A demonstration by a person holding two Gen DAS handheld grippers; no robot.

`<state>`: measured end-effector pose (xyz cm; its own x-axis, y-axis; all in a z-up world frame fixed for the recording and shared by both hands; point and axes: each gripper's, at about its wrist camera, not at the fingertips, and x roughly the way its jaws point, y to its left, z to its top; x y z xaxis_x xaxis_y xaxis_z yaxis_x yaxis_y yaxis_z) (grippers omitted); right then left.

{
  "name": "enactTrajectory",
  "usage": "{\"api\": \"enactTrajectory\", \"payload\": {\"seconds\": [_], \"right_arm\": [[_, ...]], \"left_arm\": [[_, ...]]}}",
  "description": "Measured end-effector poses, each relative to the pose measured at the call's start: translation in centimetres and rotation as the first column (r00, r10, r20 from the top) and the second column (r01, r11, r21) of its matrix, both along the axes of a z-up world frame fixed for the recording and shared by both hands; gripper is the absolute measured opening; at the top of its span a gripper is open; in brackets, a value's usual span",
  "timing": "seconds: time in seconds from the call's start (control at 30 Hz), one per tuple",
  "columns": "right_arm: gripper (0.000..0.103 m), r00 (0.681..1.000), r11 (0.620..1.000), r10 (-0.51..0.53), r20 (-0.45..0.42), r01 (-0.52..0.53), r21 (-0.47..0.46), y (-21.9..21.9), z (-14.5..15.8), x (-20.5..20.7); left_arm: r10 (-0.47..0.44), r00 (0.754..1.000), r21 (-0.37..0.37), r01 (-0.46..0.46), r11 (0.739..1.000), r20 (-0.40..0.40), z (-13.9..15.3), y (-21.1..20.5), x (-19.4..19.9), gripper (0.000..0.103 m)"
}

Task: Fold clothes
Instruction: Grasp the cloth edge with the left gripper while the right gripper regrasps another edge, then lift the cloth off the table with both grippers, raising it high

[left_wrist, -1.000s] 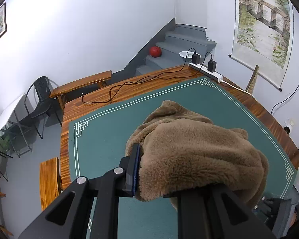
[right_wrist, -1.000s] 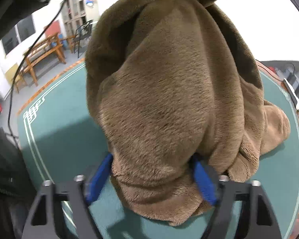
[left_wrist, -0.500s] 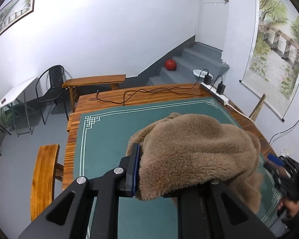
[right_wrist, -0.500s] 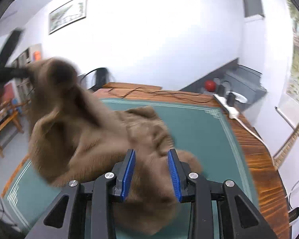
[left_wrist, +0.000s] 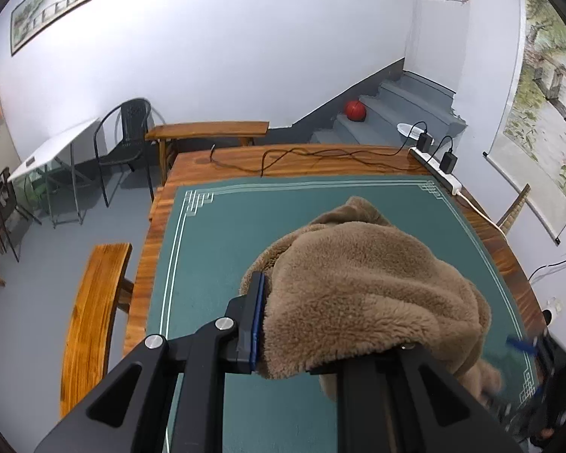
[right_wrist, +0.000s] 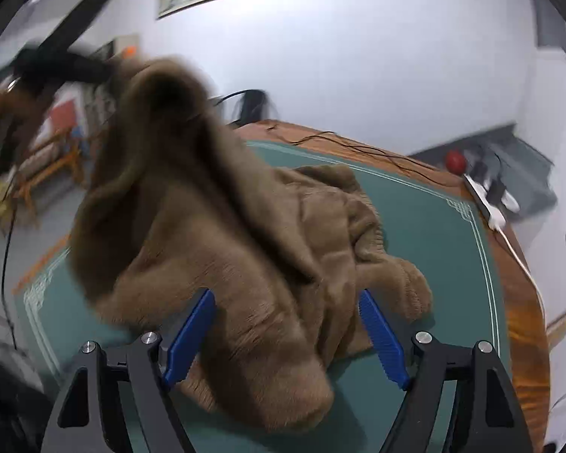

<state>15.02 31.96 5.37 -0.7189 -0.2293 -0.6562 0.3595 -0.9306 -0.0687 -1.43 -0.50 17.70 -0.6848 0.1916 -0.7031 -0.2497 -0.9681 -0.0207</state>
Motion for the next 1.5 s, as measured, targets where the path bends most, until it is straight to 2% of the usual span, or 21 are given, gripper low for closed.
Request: {"api": "enactTrajectory", "payload": {"seconds": [0.07,0.2,0.33,0.4,0.5,0.53,0.57,0.6,0.67,0.8,0.87,0.97,1.03,1.13,1.27,1.37,1.5], "right_arm": [[0.081,0.998,0.998,0.063,0.013,-0.063,-0.001,-1.1,-0.2,1.6],[0.081,0.990,0.988,0.136,-0.039,-0.132,0.081,-3.5,-0.6,4.3],[0.081,0.990,0.979,0.107,-0.092,-0.088,0.184,-4.7,-1.5,4.4],[0.081,0.993,0.987,0.069,-0.094,-0.054,0.151,-4.2,-1.9,3.3],[0.080,0.999,0.998,0.035,0.009,-0.035,0.043,-3.2,-3.4,0.5],[0.076,0.998,0.999,0.034,0.049,-0.034,-0.009,-2.9,-3.7,-0.3],[0.050,0.996,0.998,0.036,0.087,-0.031,-0.058,-2.5,-4.0,-1.0],[0.034,0.994,0.996,0.035,0.106,-0.026,-0.085,-2.3,-4.0,-1.5],[0.020,0.996,0.997,0.017,0.082,-0.011,-0.080,-1.9,-3.1,-1.6],[0.016,0.996,0.990,-0.081,-0.042,0.076,-0.116,0.6,1.1,-1.7],[0.016,0.983,0.978,-0.137,-0.124,0.115,-0.171,2.6,4.7,-2.0],[0.016,0.965,0.970,-0.169,-0.203,0.126,-0.209,4.1,8.5,-2.5],[0.016,0.963,0.974,-0.158,-0.217,0.116,-0.195,4.2,9.1,-3.6],[0.016,0.980,0.984,-0.124,-0.154,0.101,-0.148,3.5,6.8,-5.7],[0.016,0.996,0.992,-0.082,-0.028,0.079,-0.096,2.1,2.2,-7.6],[0.017,0.997,0.994,-0.076,0.005,0.077,-0.079,1.9,0.8,-8.0],[0.017,0.996,0.994,-0.083,0.030,0.085,-0.062,2.0,0.2,-8.8]], "left_arm": [[-0.019,1.000,-0.013,0.019,1.000,-0.016,0.7,1.2,-0.3,0.019],[-0.055,0.998,-0.034,0.054,0.998,-0.037,1.9,3.5,-0.7,0.019],[-0.070,0.997,-0.037,0.068,0.997,-0.045,2.3,4.5,-0.8,0.019],[-0.070,0.997,-0.033,0.069,0.997,-0.044,2.3,4.6,-0.8,0.019],[-0.063,0.998,-0.012,0.062,0.998,-0.029,2.2,4.3,-0.8,0.019],[-0.060,0.998,-0.013,0.059,0.998,-0.028,2.2,4.1,-0.8,0.019],[-0.054,0.998,-0.017,0.054,0.998,-0.026,2.2,4.0,-0.7,0.019],[-0.046,0.999,-0.016,0.046,0.999,-0.021,2.0,3.6,-0.6,0.019],[-0.022,1.000,0.004,0.022,1.000,-0.009,1.8,2.5,-0.3,0.019],[0.034,0.999,0.051,-0.035,0.998,0.021,1.2,0.2,0.5,0.019],[0.053,0.998,0.069,-0.055,0.996,0.035,0.7,-0.6,1.1,0.019],[0.064,0.997,0.077,-0.068,0.995,0.051,-0.5,-1.0,2.2,0.019],[0.072,0.995,0.078,-0.078,0.994,0.073,-1.7,-0.8,2.8,0.019],[0.082,0.989,0.043,-0.088,0.995,0.126,-4.6,-0.4,3.5,0.019],[0.094,0.967,-0.067,-0.080,0.995,0.237,-10.3,-0.2,3.9,0.019],[0.127,0.943,-0.078,-0.108,0.991,0.308,-13.6,-1.4,4.0,0.019],[0.106,0.935,-0.046,-0.096,0.994,0.339,-14.9,-2.1,3.9,0.022]]}}
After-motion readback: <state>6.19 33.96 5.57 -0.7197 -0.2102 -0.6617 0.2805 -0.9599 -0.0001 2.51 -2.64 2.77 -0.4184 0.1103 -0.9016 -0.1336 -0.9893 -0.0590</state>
